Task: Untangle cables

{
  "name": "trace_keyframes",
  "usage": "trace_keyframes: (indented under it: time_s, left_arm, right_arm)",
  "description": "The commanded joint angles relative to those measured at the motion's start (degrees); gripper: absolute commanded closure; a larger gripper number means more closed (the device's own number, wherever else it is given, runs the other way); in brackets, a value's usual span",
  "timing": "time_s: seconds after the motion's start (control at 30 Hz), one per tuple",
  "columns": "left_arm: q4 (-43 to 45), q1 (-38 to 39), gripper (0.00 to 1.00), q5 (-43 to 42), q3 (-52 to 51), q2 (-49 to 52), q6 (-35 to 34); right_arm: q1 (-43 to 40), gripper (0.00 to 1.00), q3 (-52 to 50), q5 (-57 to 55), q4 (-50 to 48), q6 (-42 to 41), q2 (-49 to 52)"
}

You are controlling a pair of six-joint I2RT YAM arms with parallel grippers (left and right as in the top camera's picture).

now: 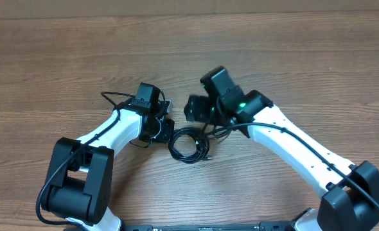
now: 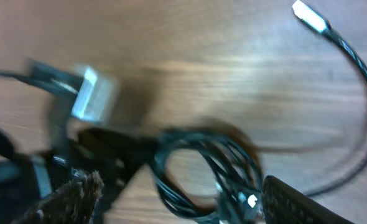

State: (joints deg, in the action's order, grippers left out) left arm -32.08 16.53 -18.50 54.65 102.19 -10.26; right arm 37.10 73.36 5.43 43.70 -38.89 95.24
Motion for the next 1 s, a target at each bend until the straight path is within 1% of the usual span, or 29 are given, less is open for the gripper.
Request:
trace_keyframes:
  time_s: [0.0,0.2,0.43,0.63,0.7,0.8,0.9,0.97]
  left_arm:
    - [-0.61,0.85,0.96,0.48,-1.99,2.51,1.25]
    - [-0.66,0.85,0.96,0.52,-1.99,2.51,1.25]
    - [-0.70,0.83,0.96,0.74,-1.99,2.51,1.25]
    - [-0.85,0.74,0.92,1.07,-1.99,2.51,0.83]
    - [-0.85,0.74,0.90,1.07,-1.99,2.51,0.83]
    - [-0.85,0.74,0.87,1.07,-1.99,2.51,0.83]
    - [-0.85,0.74,0.85,1.09,-1.99,2.51,0.83]
    - [-0.85,0.74,0.85,1.09,-1.99,2.51,0.81]
  right_arm:
    - [1.68,0.17,-0.33,-3.41,2.27,-0.07,3.17]
    - [2.32,0.17,-0.33,-5.55,9.01,0.76,9.31]
    - [2.32,0.18,-0.44,-7.76,11.08,0.76,14.23]
    - [2.32,0.18,-0.44,-7.72,11.10,0.76,15.15]
    - [2.32,0.17,-0.44,-7.78,11.58,0.81,15.15]
    - [2.32,0.16,-0.44,-7.98,12.39,1.49,15.15]
    - [2.32,0.13,-0.63,-8.61,12.61,1.88,15.15]
    - [2.32,0.13,-0.68,-8.66,12.66,1.88,15.15]
